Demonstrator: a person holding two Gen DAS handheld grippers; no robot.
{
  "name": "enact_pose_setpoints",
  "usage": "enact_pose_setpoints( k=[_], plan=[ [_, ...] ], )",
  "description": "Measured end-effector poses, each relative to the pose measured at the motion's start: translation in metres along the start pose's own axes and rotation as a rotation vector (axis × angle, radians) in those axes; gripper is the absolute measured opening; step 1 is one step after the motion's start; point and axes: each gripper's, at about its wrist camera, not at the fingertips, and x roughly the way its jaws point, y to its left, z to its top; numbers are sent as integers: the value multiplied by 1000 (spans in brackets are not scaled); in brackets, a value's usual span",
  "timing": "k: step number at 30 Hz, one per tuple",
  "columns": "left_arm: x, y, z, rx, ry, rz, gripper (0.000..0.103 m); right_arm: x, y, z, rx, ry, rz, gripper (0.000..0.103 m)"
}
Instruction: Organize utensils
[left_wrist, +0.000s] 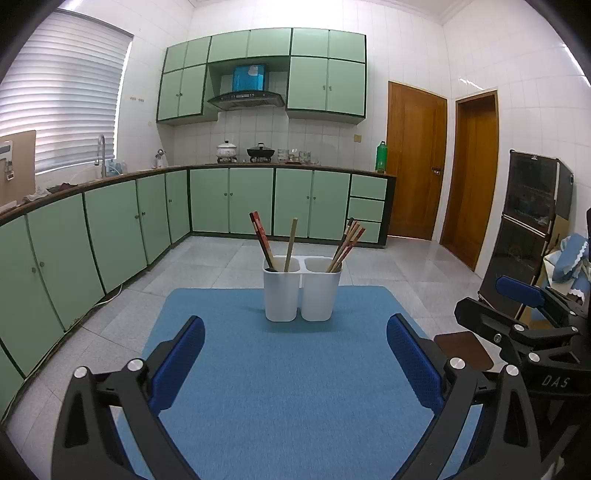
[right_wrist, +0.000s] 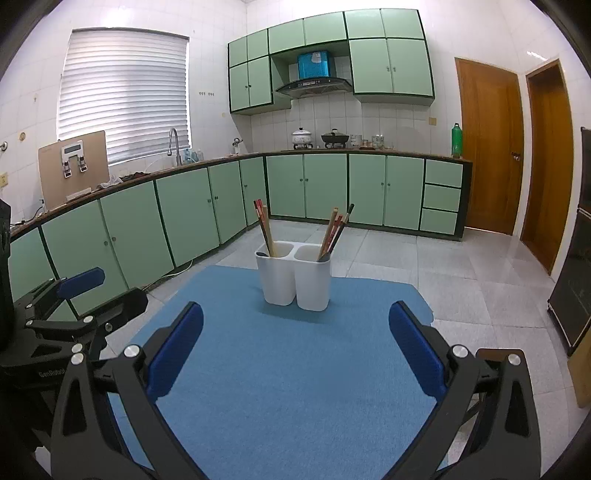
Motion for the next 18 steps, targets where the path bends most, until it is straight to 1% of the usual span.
enact_pose_setpoints(
  k=[18],
  plan=[
    [-4,0,0,-3,-16,5,97,-2,1,0,2,-2,-1,98]
  ],
)
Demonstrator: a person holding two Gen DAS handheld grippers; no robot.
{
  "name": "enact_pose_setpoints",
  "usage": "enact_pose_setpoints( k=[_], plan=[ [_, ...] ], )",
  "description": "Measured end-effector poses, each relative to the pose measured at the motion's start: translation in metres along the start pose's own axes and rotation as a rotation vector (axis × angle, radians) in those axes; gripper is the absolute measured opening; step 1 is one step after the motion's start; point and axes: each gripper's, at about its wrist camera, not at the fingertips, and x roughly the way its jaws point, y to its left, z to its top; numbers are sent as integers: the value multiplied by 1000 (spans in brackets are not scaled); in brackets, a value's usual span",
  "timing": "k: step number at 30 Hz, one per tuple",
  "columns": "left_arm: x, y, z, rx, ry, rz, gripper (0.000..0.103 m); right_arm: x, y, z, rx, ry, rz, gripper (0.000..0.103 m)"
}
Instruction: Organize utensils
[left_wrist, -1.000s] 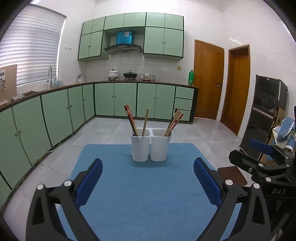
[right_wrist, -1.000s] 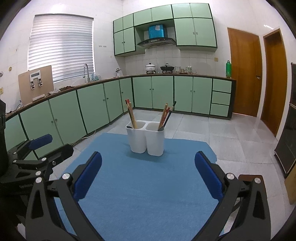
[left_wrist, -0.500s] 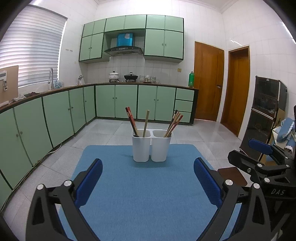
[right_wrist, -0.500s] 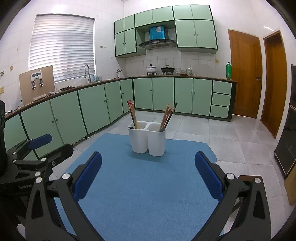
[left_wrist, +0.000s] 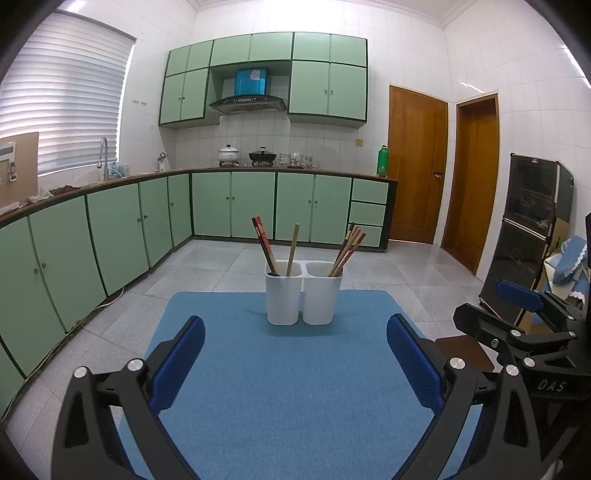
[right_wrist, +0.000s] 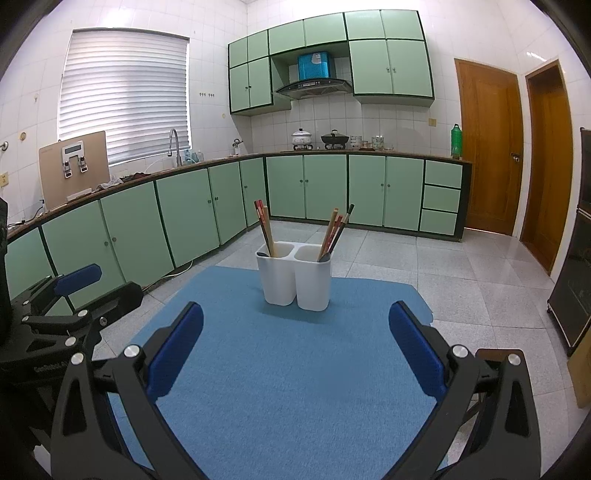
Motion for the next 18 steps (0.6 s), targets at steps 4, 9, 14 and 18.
enact_pose_setpoints(
  k=[4,9,14,18],
  plan=[
    [-1,0,0,-1,-2,1,97,-2,0,-1,0,-1,1,98],
    [-1,0,0,-1,-1,2,97,-2,0,0,2,1,1,98],
    [-2,1,1,-1,-2,1,97,-2,0,0,1,1,1,98],
    [-2,1,1,-1,-1,2,97,-2,1,0,0,0,0,98]
  ],
)
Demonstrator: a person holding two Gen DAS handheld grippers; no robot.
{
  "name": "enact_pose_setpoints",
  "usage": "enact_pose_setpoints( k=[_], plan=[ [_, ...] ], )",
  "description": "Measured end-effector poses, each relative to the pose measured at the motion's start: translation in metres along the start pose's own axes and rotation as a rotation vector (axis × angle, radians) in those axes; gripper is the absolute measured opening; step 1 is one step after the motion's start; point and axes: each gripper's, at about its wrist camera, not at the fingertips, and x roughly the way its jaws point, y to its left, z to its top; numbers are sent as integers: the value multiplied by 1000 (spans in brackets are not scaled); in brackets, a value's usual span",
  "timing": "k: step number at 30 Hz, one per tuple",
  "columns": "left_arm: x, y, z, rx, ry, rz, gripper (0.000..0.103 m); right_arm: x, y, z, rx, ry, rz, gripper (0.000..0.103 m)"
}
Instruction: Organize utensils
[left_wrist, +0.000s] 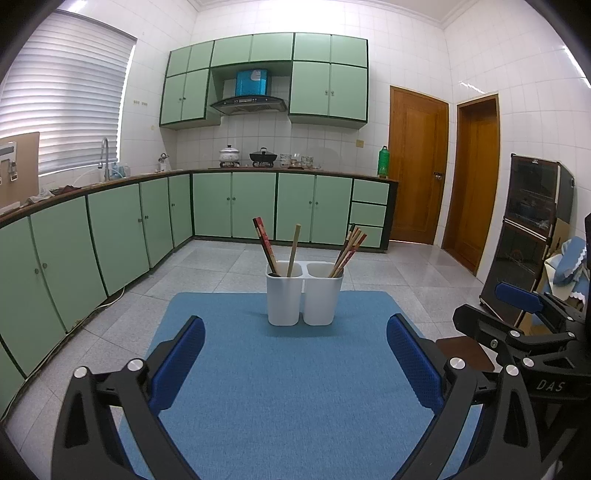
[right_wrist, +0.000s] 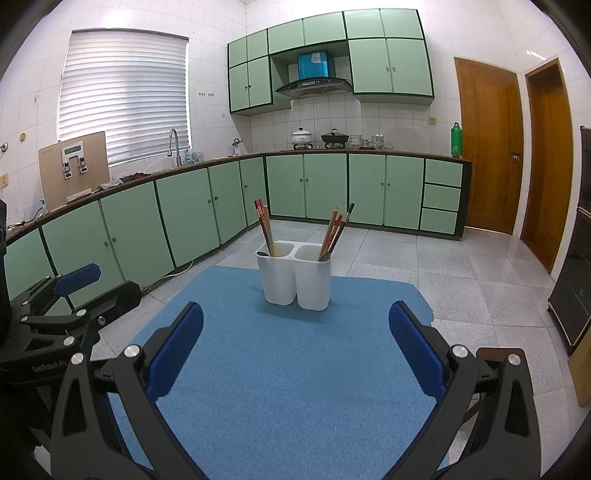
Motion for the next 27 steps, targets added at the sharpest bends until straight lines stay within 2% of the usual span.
enact_pose_setpoints(
  k=[27],
  plan=[
    [-1,1,1,2,0,2,97,0,0,0,1,1,1,98]
  ],
)
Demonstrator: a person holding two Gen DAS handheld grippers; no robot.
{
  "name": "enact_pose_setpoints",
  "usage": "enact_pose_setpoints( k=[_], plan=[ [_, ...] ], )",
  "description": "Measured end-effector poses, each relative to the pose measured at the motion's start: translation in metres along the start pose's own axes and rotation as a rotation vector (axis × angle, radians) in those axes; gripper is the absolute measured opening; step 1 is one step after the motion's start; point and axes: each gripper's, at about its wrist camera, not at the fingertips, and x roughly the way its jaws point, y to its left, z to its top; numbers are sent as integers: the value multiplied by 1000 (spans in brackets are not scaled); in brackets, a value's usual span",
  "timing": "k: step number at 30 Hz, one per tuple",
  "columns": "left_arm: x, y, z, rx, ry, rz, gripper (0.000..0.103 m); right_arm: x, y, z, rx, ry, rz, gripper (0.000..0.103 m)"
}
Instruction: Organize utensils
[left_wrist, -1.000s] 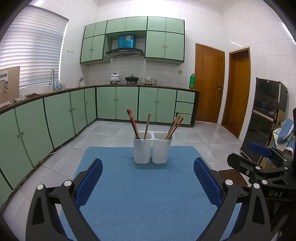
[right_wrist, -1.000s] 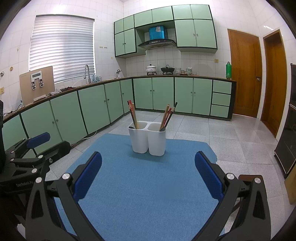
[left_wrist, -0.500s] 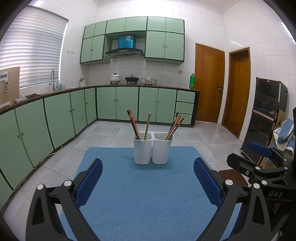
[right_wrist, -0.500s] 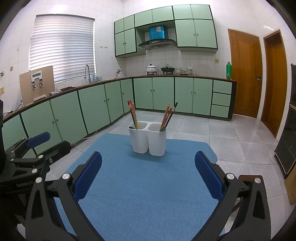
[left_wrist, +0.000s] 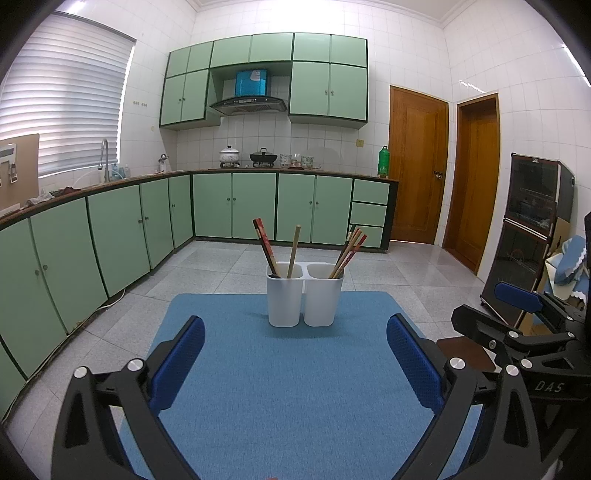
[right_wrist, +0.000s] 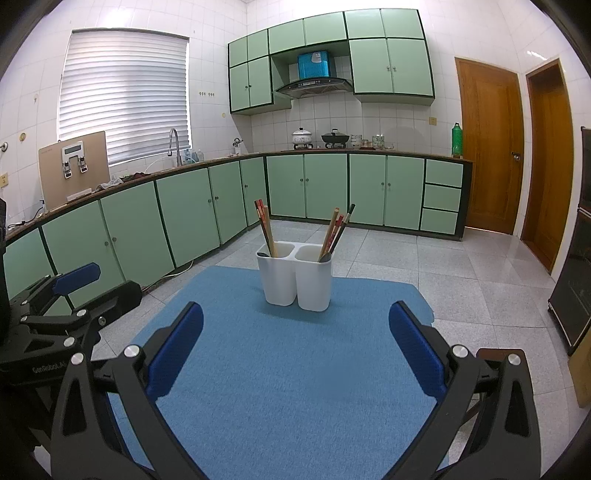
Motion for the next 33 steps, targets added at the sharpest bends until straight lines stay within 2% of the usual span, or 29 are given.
enact_pose_setpoints(
  k=[33],
  plan=[
    [-2,3,-1,-1,4,2,97,1,2,0,0,6,2,98]
  ],
)
